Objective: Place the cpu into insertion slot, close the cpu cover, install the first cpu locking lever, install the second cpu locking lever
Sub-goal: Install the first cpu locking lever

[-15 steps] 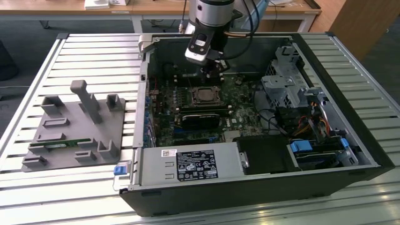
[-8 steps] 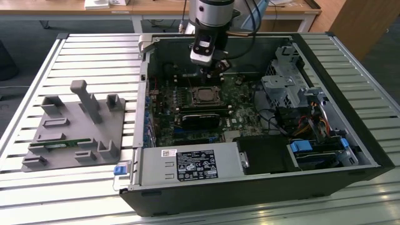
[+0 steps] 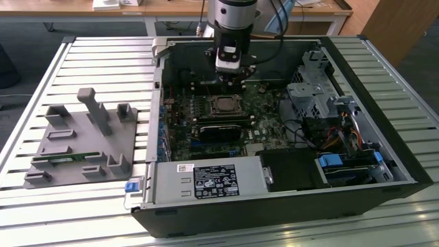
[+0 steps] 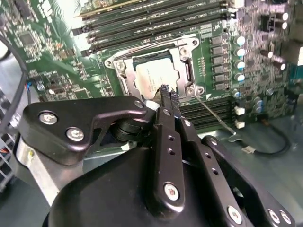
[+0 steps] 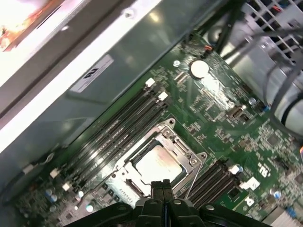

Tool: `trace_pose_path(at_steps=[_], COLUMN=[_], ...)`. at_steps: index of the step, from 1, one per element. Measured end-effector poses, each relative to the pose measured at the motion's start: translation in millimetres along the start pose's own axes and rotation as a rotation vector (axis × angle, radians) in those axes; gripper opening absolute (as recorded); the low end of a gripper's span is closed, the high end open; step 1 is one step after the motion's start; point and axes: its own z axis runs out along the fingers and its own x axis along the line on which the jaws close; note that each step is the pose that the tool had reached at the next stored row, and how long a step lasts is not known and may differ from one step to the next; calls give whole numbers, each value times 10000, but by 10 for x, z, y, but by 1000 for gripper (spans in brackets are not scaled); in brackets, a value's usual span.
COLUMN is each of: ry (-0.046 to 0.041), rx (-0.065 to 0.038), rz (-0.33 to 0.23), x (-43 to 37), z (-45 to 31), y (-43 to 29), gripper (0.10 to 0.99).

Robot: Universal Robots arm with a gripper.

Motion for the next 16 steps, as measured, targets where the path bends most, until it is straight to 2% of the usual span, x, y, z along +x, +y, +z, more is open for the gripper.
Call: trace_pose_path(at_steps=[3,11,16], ry=[-6,-56,-60], rx=[-5,-41,-47], rz=[-465,-1212,-2094], x=[0,5,5], z=[1,2,6], y=[0,-6,-6], gripper=[118,118,118])
